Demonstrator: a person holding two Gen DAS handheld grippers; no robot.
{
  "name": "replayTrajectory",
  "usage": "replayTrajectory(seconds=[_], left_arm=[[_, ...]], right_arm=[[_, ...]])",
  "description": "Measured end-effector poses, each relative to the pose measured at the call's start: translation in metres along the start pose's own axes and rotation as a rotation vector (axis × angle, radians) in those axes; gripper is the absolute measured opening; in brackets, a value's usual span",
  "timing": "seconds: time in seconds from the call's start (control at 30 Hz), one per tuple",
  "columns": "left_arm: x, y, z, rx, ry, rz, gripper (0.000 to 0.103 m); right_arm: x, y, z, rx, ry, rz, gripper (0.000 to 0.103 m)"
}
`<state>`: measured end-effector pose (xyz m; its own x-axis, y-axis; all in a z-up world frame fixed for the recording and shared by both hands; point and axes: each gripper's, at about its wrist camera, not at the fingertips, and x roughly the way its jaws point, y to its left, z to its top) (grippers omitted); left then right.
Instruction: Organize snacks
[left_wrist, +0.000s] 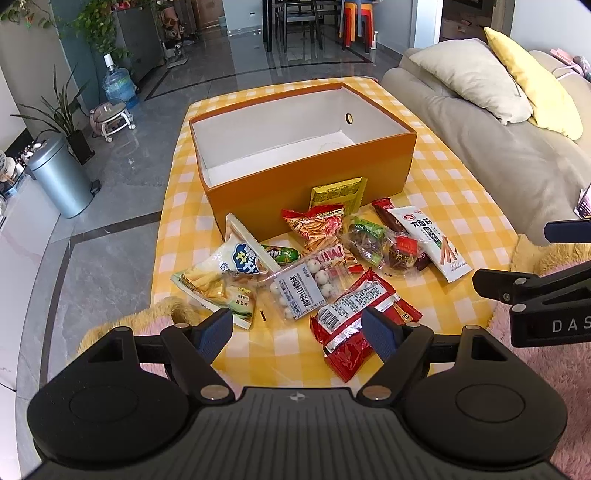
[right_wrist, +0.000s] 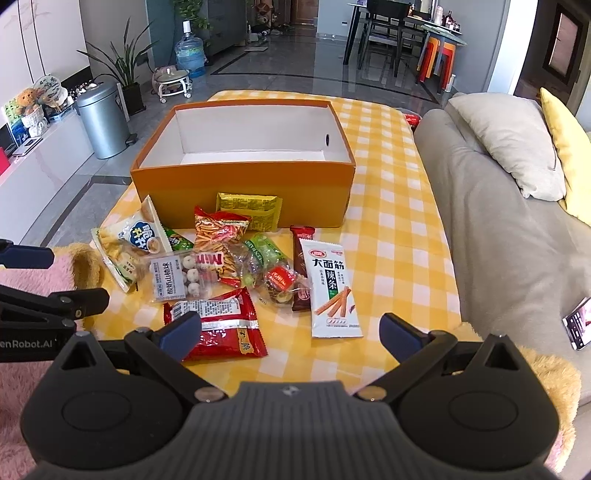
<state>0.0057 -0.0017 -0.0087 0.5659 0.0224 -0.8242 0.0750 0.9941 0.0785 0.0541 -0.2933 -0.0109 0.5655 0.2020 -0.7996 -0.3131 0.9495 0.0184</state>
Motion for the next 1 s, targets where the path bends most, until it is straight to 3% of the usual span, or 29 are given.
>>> replayTrajectory(seconds=[1.0], left_arm=[[-0.0048, 0.0052, 0.0009, -0.035, -0.005, 0.004, 0.093]], right_arm=[[-0.0025, 0.0007, -0.0018, 0.001, -0.002, 0.005, 0.099]])
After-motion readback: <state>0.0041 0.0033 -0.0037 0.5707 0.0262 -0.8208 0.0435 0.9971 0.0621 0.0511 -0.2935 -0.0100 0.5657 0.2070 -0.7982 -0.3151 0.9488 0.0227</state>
